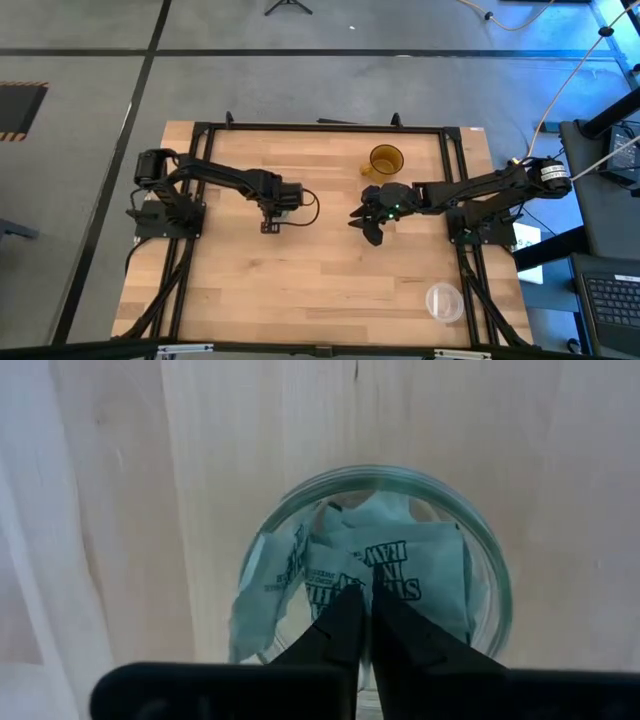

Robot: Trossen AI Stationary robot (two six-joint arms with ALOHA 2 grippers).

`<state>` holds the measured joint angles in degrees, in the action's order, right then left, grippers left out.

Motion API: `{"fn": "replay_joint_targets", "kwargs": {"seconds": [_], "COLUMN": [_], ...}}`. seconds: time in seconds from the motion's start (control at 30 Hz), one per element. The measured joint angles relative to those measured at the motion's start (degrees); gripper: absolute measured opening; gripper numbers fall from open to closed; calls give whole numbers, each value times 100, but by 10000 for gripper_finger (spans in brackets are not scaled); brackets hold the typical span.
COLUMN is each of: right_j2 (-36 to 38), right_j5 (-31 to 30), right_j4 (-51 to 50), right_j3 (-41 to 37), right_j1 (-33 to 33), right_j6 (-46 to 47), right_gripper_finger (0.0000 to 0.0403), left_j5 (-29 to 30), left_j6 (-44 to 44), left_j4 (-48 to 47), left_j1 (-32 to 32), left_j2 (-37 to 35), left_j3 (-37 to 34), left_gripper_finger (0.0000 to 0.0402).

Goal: Pick and place Stevia / Truvia into bins
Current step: Put the stevia packet into the transparent container, then return to Home Position

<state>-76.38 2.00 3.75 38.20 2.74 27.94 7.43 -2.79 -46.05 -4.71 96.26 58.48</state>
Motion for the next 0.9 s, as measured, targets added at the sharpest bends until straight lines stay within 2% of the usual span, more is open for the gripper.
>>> {"fn": "replay_joint_targets", "kwargs": {"seconds": [0.17,0.43,0.7,0.9], "right_j2": [0,0,4,247], "right_j5": [4,11,17,19], "right_j4": [-1,-46,-149,-313], "right_j3": [0,0,2,2], "right_j1": [0,2,0,0], "right_j6": [2,2,22,64], "right_gripper_finger": [161,161,161,161], "left_j5": [44,85,202,192], "left_j6": [-87,53,224,701], "left_j4": [1,-34,-82,29], "left_j1": [22,22,22,22], "left_j2": [-25,-490,-1151,-2250], "left_j3": [0,2,2,2], "left_gripper_finger": [39,86,93,87]}}
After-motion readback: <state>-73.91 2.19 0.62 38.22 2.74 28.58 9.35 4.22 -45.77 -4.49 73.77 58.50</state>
